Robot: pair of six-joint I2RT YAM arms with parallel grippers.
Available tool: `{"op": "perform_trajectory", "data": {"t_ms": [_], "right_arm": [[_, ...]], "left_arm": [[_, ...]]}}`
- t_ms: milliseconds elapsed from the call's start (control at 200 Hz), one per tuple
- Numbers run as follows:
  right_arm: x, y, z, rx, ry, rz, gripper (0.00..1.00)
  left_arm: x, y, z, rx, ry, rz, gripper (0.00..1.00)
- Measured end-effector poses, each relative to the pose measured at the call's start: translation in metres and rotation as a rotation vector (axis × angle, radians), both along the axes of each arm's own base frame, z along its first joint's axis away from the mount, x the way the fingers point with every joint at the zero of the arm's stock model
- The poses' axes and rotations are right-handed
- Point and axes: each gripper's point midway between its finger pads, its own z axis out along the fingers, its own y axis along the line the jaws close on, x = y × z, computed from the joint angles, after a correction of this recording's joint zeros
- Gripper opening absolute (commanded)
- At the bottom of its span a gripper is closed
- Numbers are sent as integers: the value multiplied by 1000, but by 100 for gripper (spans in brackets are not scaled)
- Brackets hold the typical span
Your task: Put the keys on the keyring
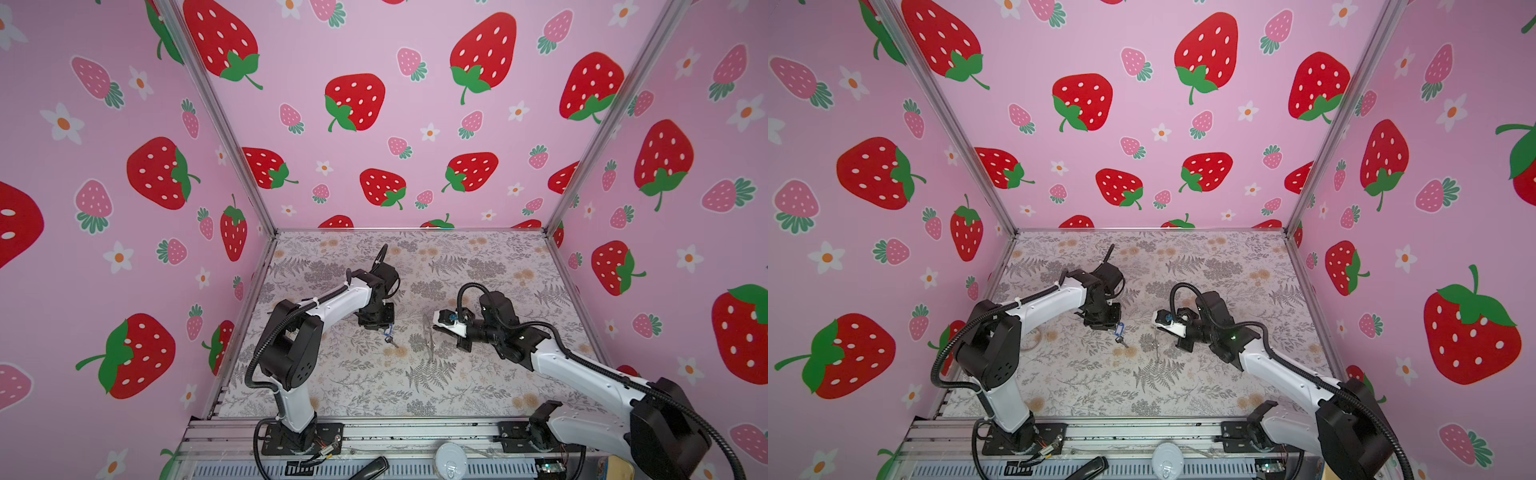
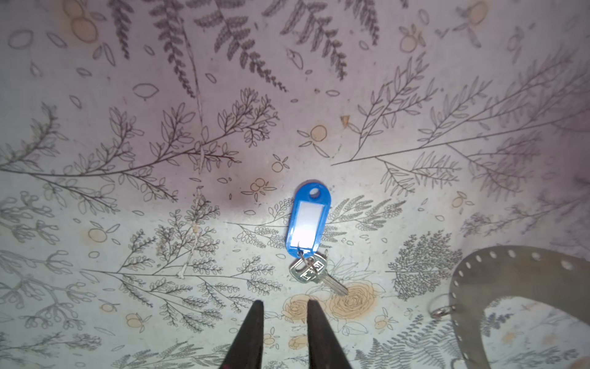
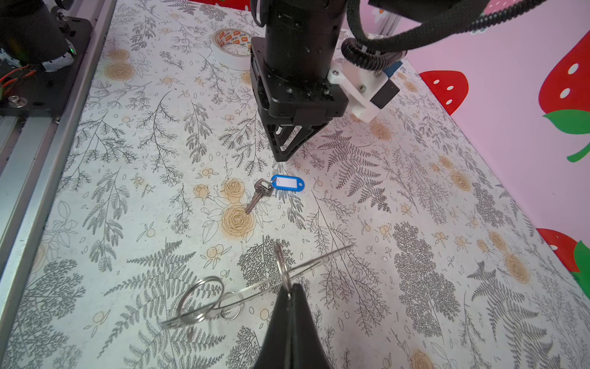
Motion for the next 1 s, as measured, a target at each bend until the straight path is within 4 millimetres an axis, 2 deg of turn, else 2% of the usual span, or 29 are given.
{"op": "perform_trajectory", "data": {"t_ms": [130, 370, 715, 1000], "right_arm": [[0, -1, -1, 2, -6, 1, 0], [0, -1, -1, 3, -13, 2, 0], [0, -1, -1, 3, -13, 2, 0], [0, -1, -1, 3, -14, 2, 0]], "left_arm": [[-2, -6, 1, -39, 32, 107, 25], [-1, -16, -2, -89, 69, 197, 22], [-6, -18, -28, -68, 144, 228, 20], [-9, -19, -36, -64, 171, 228, 17]]}}
